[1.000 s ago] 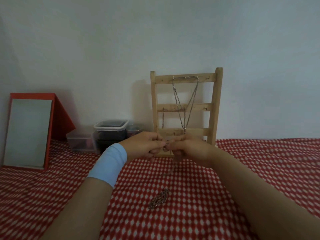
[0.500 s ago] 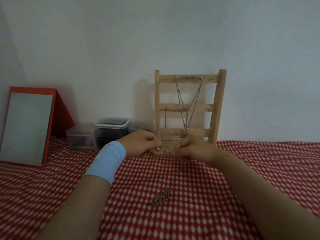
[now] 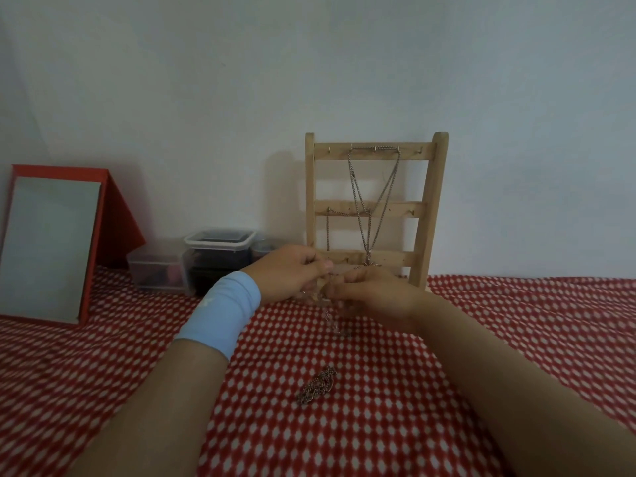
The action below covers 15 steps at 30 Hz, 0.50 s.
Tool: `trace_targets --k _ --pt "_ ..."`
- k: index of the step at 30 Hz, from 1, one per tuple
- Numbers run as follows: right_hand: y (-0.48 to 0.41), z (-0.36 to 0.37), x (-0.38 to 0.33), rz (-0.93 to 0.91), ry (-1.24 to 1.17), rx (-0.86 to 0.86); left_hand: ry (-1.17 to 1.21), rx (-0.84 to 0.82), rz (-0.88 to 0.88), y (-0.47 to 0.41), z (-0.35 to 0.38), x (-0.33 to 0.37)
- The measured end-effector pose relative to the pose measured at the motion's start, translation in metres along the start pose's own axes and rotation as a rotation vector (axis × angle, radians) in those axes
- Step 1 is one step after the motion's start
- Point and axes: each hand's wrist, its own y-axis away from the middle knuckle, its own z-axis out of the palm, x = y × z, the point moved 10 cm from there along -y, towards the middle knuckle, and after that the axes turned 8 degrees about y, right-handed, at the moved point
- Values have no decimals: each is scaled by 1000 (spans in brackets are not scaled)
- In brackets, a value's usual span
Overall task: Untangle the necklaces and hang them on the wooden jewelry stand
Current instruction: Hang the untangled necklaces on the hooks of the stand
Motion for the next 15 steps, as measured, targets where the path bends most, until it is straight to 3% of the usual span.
trace_targets --k 7,12,15 --pt "-1 -7 2 49 -150 48 -7 -11 -101 2 -3 -15" --pt "1 -11 -4 59 302 121 -391 -87 -332 9 -9 -41" --pt "5 -8 -29 -55 384 98 -423 -158 -553 27 -11 -61"
